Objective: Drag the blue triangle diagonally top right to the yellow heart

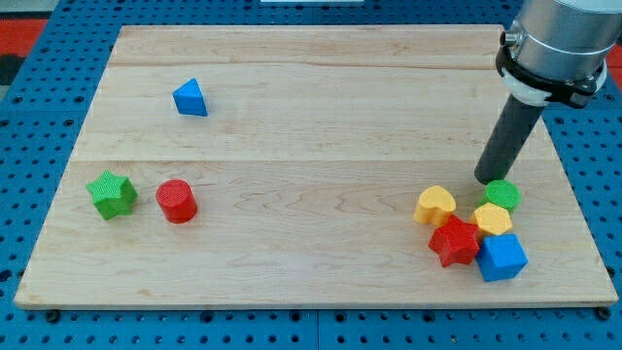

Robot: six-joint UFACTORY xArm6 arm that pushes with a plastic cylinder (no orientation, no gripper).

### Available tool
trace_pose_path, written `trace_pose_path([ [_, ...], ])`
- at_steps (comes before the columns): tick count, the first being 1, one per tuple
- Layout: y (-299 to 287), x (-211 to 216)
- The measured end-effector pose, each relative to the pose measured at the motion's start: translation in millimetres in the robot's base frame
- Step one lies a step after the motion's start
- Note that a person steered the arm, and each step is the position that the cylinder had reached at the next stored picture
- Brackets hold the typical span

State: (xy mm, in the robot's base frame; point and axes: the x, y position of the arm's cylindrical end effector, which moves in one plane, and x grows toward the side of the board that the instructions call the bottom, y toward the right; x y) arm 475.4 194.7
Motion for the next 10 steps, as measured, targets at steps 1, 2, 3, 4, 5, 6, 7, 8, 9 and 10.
trace_pose_path([
  [1,-0.3,-24.6],
  [2,-14.8,-79.6],
  [3,-61.0,-136.4],
  [4,-133.4,-184.6],
  [5,-237.2,-207.3],
  [6,-344.4,-185.9],
  [7,-373.4,-143.5],
  [8,-313.7,-108.6],
  [9,-266.1,-79.2],
  [10,-296.6,-87.0],
])
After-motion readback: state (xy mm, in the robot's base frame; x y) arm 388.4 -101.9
